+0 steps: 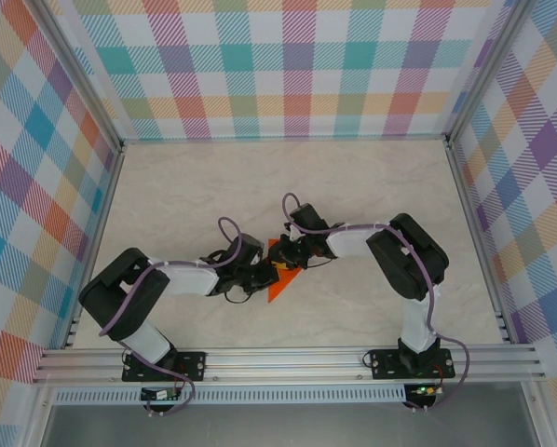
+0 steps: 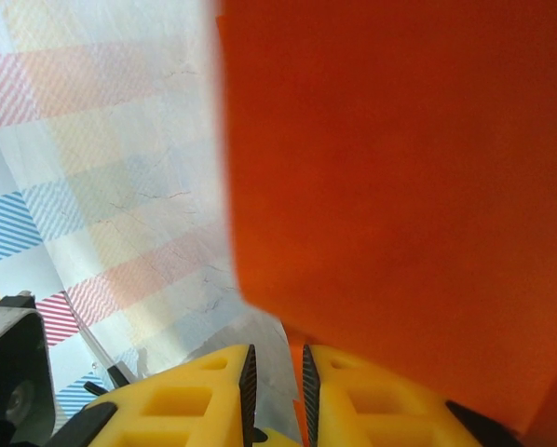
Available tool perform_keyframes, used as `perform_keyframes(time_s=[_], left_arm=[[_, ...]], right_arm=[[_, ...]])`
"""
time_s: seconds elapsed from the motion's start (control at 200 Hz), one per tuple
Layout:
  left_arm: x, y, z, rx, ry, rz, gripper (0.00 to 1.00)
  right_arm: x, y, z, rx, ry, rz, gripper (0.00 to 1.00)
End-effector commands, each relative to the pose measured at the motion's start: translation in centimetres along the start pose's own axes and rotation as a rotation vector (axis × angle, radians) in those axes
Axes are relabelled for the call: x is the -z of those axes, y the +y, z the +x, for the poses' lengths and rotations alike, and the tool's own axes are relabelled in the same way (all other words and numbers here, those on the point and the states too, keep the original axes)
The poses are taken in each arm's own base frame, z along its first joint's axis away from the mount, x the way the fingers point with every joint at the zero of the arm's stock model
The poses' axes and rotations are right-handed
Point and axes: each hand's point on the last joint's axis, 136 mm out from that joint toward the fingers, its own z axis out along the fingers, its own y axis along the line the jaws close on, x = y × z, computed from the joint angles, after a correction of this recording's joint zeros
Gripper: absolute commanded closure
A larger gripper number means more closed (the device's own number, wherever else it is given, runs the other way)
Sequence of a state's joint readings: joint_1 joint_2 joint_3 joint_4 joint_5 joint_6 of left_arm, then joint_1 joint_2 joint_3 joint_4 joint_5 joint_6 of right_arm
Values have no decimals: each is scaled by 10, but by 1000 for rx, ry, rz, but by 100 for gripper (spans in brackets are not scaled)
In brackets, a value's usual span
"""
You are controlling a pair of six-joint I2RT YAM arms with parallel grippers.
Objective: Fold a paper plane with a square sheet of paper (pick it up from the middle)
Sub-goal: Fourth fold the wing at the center of the table.
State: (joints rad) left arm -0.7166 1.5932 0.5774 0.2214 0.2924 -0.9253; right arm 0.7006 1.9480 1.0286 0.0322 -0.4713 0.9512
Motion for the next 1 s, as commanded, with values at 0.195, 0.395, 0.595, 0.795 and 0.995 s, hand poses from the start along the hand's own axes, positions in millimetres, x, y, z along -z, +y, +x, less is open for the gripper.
perform_keyframes(time_s=[0.195,0.395,0.595,0.795,0.995], left_arm=[[4,67,35,44,92,-188,100],[0,60,40,6,143,-158,100],[-1,63,43,-1,158,-168,100],[-3,67,44,13,160,-176,100],[-5,69,46,23,169,-183,100]], right_arm=[[4,-34,0,-48,22,183,76],[41,7,-12,61,-53,95,90],[46,11,-5,96,-62,50,99],[22,6,10,83,-3,21,99],[4,-10,10,52,15,43,100]])
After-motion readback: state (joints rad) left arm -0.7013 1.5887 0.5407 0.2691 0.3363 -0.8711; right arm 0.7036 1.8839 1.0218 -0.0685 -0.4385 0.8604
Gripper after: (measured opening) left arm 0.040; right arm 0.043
